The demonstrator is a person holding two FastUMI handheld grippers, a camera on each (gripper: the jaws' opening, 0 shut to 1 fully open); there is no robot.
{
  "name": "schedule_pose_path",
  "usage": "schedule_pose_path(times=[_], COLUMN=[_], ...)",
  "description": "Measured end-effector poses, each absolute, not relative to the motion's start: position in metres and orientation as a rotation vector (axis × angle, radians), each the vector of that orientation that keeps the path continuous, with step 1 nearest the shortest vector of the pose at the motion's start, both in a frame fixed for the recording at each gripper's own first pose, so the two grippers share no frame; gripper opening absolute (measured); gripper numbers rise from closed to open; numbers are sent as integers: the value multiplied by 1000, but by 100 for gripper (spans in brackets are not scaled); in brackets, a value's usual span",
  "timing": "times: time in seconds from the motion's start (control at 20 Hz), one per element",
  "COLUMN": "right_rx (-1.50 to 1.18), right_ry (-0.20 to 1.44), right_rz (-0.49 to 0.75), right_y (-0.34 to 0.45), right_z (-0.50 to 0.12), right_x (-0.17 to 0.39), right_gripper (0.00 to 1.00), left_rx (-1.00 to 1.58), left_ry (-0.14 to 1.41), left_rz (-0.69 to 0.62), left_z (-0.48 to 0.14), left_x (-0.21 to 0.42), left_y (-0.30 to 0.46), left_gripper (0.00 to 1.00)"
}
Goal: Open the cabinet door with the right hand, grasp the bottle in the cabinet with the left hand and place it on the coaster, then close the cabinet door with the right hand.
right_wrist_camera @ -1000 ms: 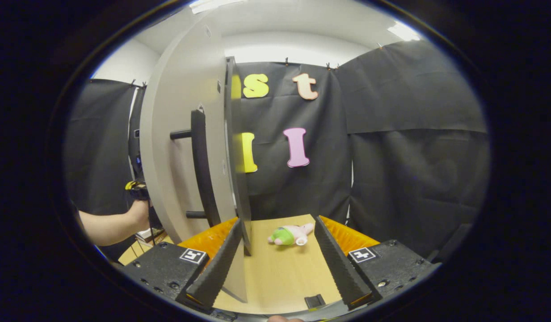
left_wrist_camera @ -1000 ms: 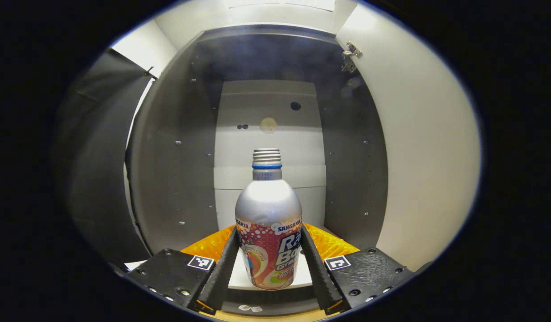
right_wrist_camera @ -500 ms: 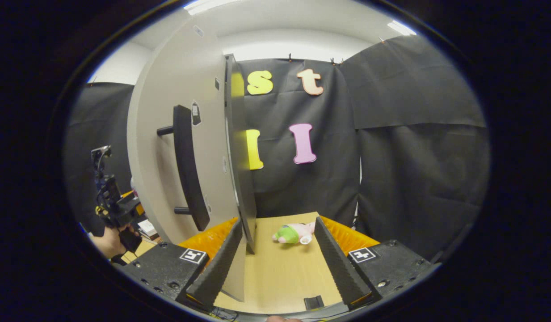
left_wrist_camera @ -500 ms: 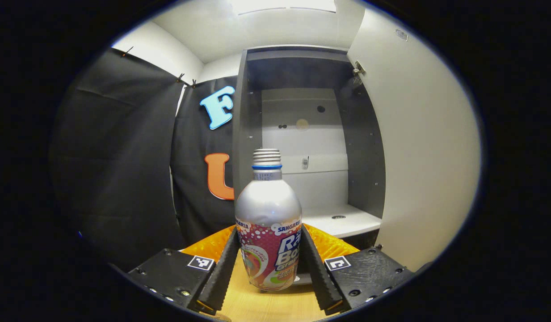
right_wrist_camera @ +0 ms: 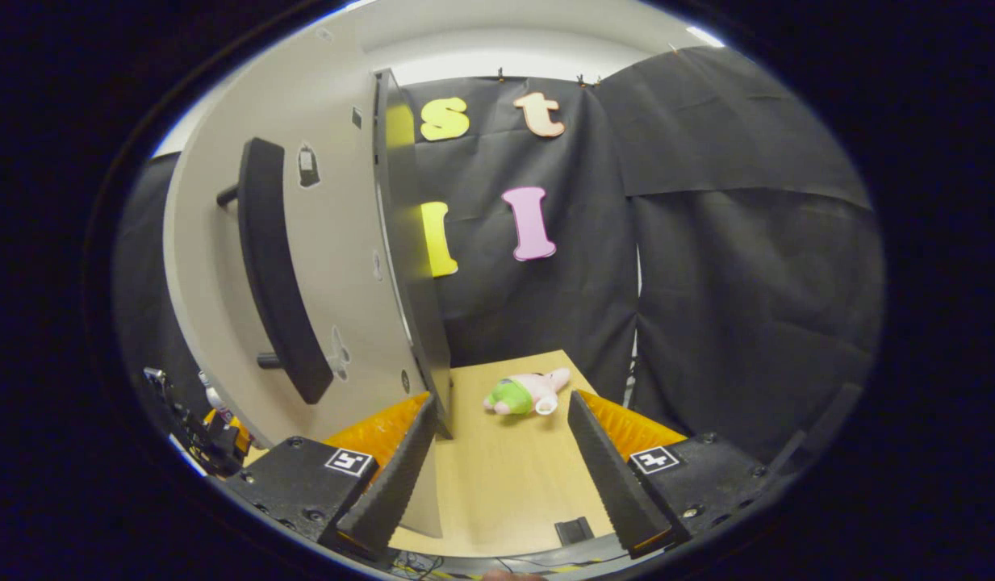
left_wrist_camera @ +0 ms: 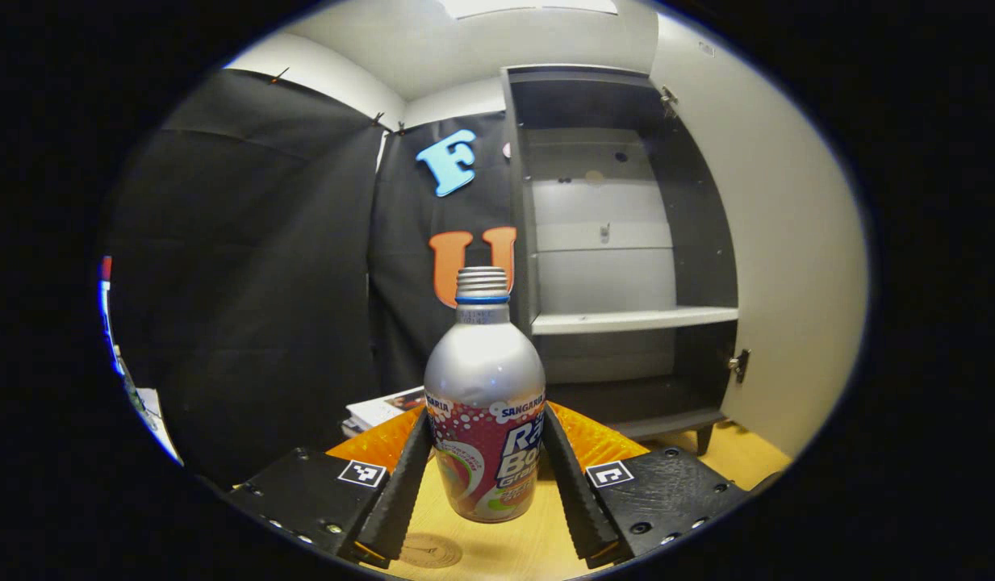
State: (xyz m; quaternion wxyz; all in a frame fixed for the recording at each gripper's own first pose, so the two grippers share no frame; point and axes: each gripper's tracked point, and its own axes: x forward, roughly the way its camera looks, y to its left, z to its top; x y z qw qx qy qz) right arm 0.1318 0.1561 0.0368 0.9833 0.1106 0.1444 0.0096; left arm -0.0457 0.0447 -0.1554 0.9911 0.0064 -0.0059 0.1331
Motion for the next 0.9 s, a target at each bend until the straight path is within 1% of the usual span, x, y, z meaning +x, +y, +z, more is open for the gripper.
schedule_pose_path(times=[0.15, 0.4, 0.5, 0.55, 0.6, 0.65, 0.7, 0.75, 0.8, 0.85, 0.9], right_rx=[193, 112, 107, 112, 117, 114, 108, 99, 88, 78, 70], right_ry=[342, 385, 397, 403, 405, 405, 404, 403, 402, 404, 403], right_rz=[24, 49, 43, 41, 41, 37, 38, 40, 41, 43, 43], right_y=[170, 198, 198, 198, 197, 197, 196, 196, 196, 196, 195], right_z=[21, 10, 6, 6, 6, 7, 7, 6, 6, 6, 7], right_x=[136, 146, 151, 153, 155, 155, 156, 156, 156, 156, 156], right_gripper=[100, 100, 100, 96, 100, 99, 96, 100, 96, 100, 100], left_rx=[-6, 5, 7, 17, 21, 26, 26, 16, 15, 23, 31], left_ry=[49, 80, 96, 93, 84, 80, 84, 91, 102, 114, 129], left_rz=[311, 371, 366, 372, 374, 374, 373, 362, 356, 367, 387], left_z=[-214, -262, -274, -277, -281, -283, -287, -292, -296, -302, -307], left_x=[-53, -58, -52, -52, -56, -59, -58, -57, -56, -57, -60], left_y=[78, 109, 112, 113, 109, 107, 107, 104, 102, 104, 108], left_gripper=[75, 75, 75, 75, 75, 75, 75, 75, 75, 75, 75])
